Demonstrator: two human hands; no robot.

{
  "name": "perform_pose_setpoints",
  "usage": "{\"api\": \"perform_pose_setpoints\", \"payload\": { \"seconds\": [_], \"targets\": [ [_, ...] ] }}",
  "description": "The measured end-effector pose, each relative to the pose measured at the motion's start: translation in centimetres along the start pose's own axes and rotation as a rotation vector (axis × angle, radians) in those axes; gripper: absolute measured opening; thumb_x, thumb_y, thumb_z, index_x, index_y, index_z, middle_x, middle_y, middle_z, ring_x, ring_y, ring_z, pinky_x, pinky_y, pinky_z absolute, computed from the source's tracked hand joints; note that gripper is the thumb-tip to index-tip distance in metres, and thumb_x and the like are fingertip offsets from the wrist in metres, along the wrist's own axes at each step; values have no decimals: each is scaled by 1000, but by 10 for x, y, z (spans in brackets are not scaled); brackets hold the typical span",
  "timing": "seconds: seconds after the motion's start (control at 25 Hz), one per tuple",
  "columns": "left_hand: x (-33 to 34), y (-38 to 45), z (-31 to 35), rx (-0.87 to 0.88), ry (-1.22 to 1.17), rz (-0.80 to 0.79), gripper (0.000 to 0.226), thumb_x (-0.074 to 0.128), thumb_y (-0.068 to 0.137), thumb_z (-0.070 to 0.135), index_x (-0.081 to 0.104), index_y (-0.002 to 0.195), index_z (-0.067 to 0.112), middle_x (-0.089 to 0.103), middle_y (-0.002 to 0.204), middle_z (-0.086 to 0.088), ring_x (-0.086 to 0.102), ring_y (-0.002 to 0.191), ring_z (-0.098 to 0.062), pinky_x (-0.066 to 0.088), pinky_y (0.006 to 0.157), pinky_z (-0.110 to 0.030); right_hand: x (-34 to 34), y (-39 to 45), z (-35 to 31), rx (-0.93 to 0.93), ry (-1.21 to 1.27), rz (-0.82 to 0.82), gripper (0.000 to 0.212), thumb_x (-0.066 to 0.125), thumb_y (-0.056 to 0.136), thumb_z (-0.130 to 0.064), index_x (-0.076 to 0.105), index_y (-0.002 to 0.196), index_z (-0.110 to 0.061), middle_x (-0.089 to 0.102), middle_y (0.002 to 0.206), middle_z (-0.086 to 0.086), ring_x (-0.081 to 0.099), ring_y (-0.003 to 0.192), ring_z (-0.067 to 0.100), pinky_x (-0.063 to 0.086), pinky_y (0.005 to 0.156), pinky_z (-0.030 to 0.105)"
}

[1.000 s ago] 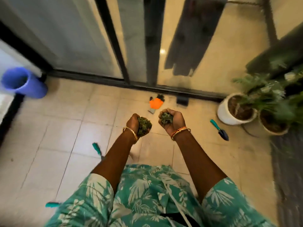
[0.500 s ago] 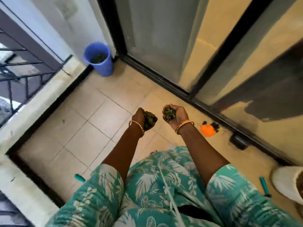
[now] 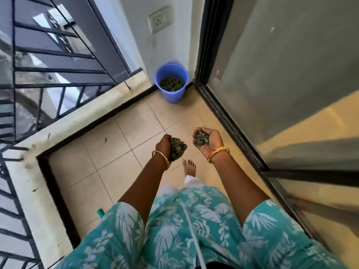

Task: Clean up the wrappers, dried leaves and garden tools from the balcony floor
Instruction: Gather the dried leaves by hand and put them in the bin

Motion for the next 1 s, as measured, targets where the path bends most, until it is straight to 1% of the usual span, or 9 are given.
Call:
{"api": "perform_pose_setpoints", "payload": {
  "seconds": [0.16,0.24,0.32,0.44,0.6,0.72,0.8,0.92,1.0],
  "targets": [
    [8,36,75,-6,-62,22,36,40,95,27,60,75,5,66,56,-10,65,46,-22,52,42,-24,64,51,-31,35,-38,9,29,36,92,-10,53,69,-9,56,63,4,52,59,15,42,50,21],
    [11,57,108,-9,-78,9,35,40,94,26,60,75,4,67,66,-15,66,49,-24,51,43,-24,90,74,-40,39,-18,21,25,38,90,-8,53,71,-9,58,59,3,53,56,14,43,48,20],
    [10,85,138,-31,-60,7,34,41,93,27,61,80,3,67,81,-18,68,57,-26,51,43,-25,113,99,-45,40,4,48,22,40,89,-7,53,72,-10,59,54,2,54,53,14,44,48,19],
    [8,137,189,-47,11,14,33,47,89,31,60,96,2,66,96,-21,68,82,-35,51,45,-28,150,144,-53,27,88,107,22,39,89,-10,54,73,-9,60,53,2,56,48,13,44,47,18],
    [0,216,243,-108,79,27,43,51,81,38,60,103,3,65,103,-22,67,92,-37,52,47,-29,186,209,-58,3,253,186,26,35,92,-10,54,73,-8,60,51,4,57,45,14,48,46,18],
    [7,281,267,-137,79,-20,39,41,92,36,63,86,4,70,83,-17,69,68,-28,51,43,-26,198,277,-59,-5,356,218,27,36,92,-11,54,72,-7,61,51,4,58,44,14,51,48,19],
    [21,329,277,-153,79,-51,39,37,95,34,61,84,5,68,68,-12,66,52,-23,51,42,-24,200,332,-61,-3,358,226,25,38,91,-11,54,72,-7,61,54,4,58,47,14,50,50,20],
    [40,416,284,-138,77,-42,32,42,94,35,57,106,10,64,90,-14,64,53,-22,51,42,-27,194,430,-61,-2,271,258,20,40,90,-15,54,77,-10,61,70,4,57,61,15,47,57,24],
    [49,470,282,-141,78,-40,30,46,93,37,56,111,15,63,97,-11,64,59,-22,52,45,-30,182,491,-60,-2,211,301,22,39,92,-21,56,82,-12,59,84,5,55,74,18,46,64,28]
  ]
}}
Point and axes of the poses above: each hand's wrist, its own y-axis towards the middle knuckle, its own x-axis out of the palm, z = x × y, the point moved 2 cm from there along y, towards the middle knuckle
